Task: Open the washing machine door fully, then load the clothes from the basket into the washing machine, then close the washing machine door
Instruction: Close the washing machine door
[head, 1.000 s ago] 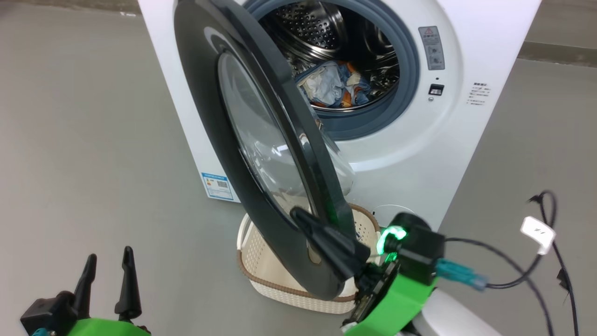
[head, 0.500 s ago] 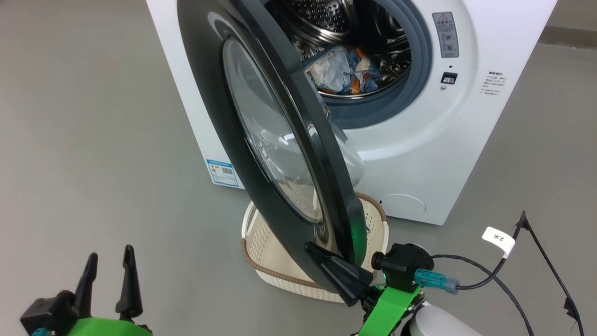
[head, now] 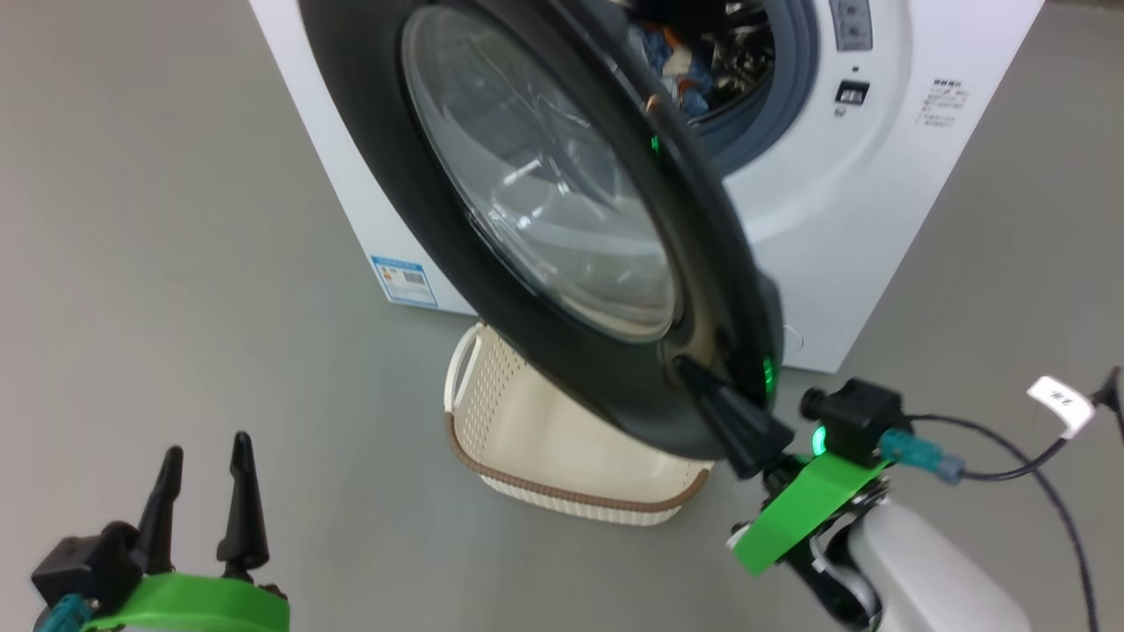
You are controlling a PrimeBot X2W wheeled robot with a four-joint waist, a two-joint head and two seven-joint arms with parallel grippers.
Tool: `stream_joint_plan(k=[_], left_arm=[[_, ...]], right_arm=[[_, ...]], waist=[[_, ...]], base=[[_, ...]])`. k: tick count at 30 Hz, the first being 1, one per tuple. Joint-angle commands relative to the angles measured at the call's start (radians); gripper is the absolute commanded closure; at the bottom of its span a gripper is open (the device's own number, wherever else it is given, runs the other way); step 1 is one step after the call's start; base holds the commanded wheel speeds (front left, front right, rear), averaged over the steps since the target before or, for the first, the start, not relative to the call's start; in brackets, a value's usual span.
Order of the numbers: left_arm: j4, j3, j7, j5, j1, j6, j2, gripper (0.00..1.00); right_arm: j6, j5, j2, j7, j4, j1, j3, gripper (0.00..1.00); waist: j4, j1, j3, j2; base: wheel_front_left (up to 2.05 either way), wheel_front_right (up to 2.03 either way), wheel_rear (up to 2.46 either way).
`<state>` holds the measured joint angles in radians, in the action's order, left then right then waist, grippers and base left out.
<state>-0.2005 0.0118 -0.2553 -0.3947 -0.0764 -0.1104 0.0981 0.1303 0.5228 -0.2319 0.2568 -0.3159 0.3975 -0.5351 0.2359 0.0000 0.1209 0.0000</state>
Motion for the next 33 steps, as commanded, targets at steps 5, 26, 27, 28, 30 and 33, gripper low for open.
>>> stream_joint_plan(k=[5, 26, 27, 28, 30, 33], left_arm=[[0.034, 0.042, -0.006, -0.006, -0.068, -0.005, 0.016, 0.00], [0.072, 0.049, -0.006, -0.008, -0.170, -0.018, 0.005, 0.00], [0.074, 0.050, -0.006, -0.008, -0.176, -0.019, 0.004, 0.00], [0.076, 0.050, -0.006, -0.009, -0.182, -0.019, 0.003, 0.00], [0.082, 0.051, -0.006, -0.010, -0.194, -0.019, 0.002, 0.00], [0.086, 0.052, -0.006, -0.011, -0.212, -0.020, 0.002, 0.00]], right_arm=[[0.000, -0.018, -0.008, 0.005, -0.003, 0.060, 0.075, 1.00], [0.000, -0.053, -0.090, 0.005, -0.093, 0.322, 0.247, 1.00], [0.000, -0.055, -0.095, 0.005, -0.095, 0.340, 0.248, 1.00], [0.000, -0.058, -0.100, 0.005, -0.097, 0.360, 0.247, 1.00], [0.000, -0.060, -0.111, 0.005, -0.102, 0.399, 0.246, 1.00], [0.000, -0.063, -0.124, 0.005, -0.112, 0.457, 0.244, 1.00]], waist=[[-0.011, 0.0000, 0.088, 0.0000], [-0.004, 0.0000, 0.293, 0.0000], [-0.004, 0.0000, 0.305, 0.0000], [-0.004, 0.0000, 0.317, 0.0000], [-0.003, 0.0000, 0.342, 0.0000], [-0.003, 0.0000, 0.375, 0.0000]], base=[[0.00, 0.00, 0.00], [0.00, 0.00, 0.00], [0.00, 0.00, 0.00], [0.00, 0.00, 0.00], [0.00, 0.00, 0.00], [0.00, 0.00, 0.00]])
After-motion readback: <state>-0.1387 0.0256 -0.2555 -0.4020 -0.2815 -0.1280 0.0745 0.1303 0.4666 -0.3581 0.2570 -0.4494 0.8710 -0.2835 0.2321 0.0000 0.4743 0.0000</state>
